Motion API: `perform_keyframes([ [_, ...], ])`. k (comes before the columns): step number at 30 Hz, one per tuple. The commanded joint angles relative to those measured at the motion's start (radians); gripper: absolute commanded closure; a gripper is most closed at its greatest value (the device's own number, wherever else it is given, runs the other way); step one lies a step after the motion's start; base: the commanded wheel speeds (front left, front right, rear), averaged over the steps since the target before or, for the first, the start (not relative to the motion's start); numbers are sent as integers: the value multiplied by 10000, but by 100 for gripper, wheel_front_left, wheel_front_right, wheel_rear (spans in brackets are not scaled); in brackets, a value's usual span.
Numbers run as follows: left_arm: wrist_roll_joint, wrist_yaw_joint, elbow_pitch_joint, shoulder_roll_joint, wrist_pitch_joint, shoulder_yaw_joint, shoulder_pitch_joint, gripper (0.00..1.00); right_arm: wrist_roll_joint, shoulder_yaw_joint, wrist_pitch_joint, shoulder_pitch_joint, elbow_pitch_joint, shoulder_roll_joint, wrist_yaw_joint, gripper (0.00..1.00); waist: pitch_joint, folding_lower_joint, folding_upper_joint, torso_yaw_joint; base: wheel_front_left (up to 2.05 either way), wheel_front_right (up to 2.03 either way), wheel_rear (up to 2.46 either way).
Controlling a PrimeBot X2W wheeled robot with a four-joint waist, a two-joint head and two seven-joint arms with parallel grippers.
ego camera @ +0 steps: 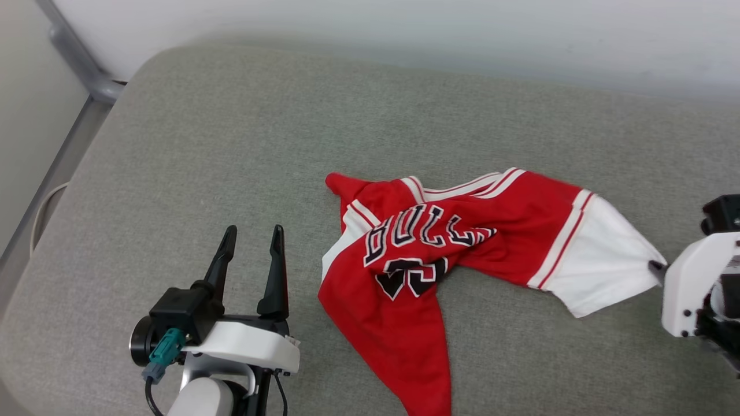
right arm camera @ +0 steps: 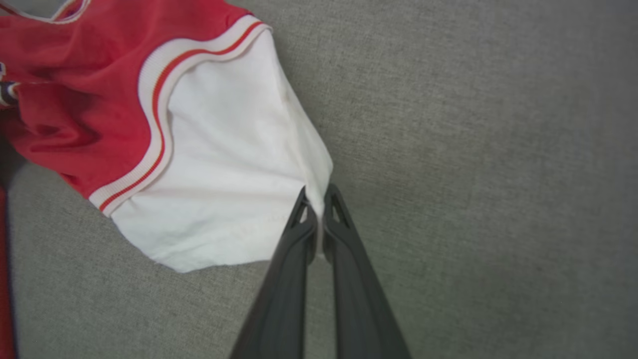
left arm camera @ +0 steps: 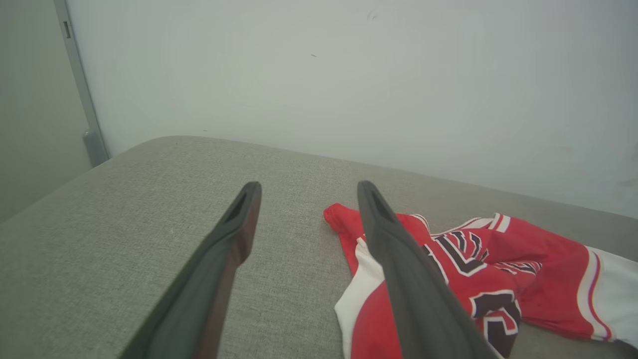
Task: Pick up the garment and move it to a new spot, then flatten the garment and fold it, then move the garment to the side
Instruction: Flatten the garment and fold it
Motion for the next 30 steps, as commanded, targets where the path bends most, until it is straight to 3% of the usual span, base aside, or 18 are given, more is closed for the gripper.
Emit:
perform_keyframes([
  [1,79,-45,45,-23,-22,75,114,0,-216,-242,-53,104,-197,27,-7,100,-147,-1,0,-196,0,0,0],
  [5,110,-167,122,-93,-22,159,146,0,-726,-1422,-27,623,-416,-110,-10,100,-223,-1,0,-435,0,0,0],
  [10,149,-280,225,-113,-22,233,173,0,-1090,-2655,-188,1363,-224,186,-10,100,-178,-1,0,-587,0,0,0],
  [15,184,-339,329,-127,-22,288,161,0,-1434,-3585,-731,2013,321,725,-10,100,-171,-1,0,-651,0,0,0],
  [16,162,-348,425,-98,-22,339,226,0,-1721,-3935,-1477,2345,818,1149,-12,99,-271,-1,0,-661,0,0,0],
  [17,150,-340,471,-79,-22,360,264,0,-1792,-4013,-1804,2408,918,1305,-10,69,-330,-1,0,-675,0,0,0],
  [18,132,-317,514,-59,-22,383,304,0,-1842,-4116,-2243,2398,960,1468,-10,10,-385,-1,0,-699,0,0,0],
  [19,115,-298,561,-34,-22,411,352,0,-1870,-4141,-2648,2393,998,1621,-10,0,-463,-1,0,-735,0,0,0],
  [30,-83,-216,905,306,301,541,798,0,-2432,-3263,-7044,2447,-134,2412,-7,0,-1256,-1,0,-1076,0,0,0],
])
